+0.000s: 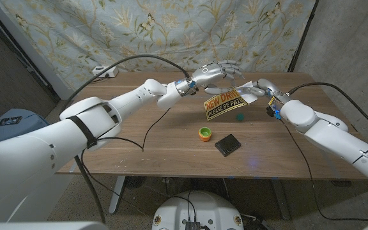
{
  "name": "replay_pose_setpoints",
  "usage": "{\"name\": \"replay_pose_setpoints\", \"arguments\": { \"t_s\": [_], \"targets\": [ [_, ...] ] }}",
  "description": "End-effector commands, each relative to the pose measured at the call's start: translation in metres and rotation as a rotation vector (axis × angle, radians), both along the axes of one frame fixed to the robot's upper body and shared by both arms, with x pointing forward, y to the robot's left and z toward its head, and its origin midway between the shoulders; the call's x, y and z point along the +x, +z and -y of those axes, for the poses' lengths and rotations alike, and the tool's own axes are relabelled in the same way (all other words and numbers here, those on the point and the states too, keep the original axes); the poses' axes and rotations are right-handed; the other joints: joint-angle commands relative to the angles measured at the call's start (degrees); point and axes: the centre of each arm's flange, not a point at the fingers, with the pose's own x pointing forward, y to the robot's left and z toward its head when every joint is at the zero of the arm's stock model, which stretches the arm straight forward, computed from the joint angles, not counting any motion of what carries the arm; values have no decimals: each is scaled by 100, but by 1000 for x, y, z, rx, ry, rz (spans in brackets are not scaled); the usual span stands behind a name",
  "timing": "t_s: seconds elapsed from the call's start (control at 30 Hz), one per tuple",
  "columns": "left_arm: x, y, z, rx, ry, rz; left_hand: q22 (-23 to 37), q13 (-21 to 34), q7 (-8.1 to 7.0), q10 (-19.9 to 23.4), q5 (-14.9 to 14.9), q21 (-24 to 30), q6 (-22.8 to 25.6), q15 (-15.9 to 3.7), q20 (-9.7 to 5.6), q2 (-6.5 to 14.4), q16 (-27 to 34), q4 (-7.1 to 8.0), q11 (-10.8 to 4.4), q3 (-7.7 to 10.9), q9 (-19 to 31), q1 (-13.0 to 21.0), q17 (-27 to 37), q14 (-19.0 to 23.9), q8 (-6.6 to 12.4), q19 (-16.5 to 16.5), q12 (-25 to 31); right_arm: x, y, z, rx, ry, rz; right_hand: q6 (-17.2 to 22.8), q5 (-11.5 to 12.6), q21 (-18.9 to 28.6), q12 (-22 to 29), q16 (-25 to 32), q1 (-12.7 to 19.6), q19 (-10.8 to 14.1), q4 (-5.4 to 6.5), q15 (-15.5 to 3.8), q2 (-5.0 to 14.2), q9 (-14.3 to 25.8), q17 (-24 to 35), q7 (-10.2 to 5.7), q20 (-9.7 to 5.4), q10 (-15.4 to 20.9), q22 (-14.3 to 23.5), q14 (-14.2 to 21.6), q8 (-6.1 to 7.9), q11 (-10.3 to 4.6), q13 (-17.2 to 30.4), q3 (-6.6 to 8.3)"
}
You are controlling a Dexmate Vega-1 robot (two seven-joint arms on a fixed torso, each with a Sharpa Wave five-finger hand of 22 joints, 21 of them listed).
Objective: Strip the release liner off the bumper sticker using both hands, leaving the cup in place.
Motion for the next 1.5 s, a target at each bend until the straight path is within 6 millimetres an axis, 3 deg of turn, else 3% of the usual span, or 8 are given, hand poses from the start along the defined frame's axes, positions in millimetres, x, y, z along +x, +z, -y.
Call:
{"name": "replay_pose_setpoints", "arguments": {
  "t_s": [0.03,1.5],
  "targets": [
    [-3,-3,-3,-10,-16,-7,14,23,-10,-10,-2,-29,37,-82,21,42,7,3,-3,24,179,7,4,-57,490,-6,-4,2,1,3,-14,-18,-1,-42,36,3,-35,0,40,29,1,-83,4,-5,27,7,-2,68,21,63,61,13,29,-30],
    [-11,-8,-13,-62,-47,-18,16,42,-19,1,-21,-38,32,-92,37,32,4,1,-4,48,161,-12,3,-63,530,-32,-25,10,10,19,-44,-96,10,-75,52,-2,-112,-37,67,51,30,-107,13,-39,43,-20,-23,117,21,100,108,1,63,-78]
  ]
}}
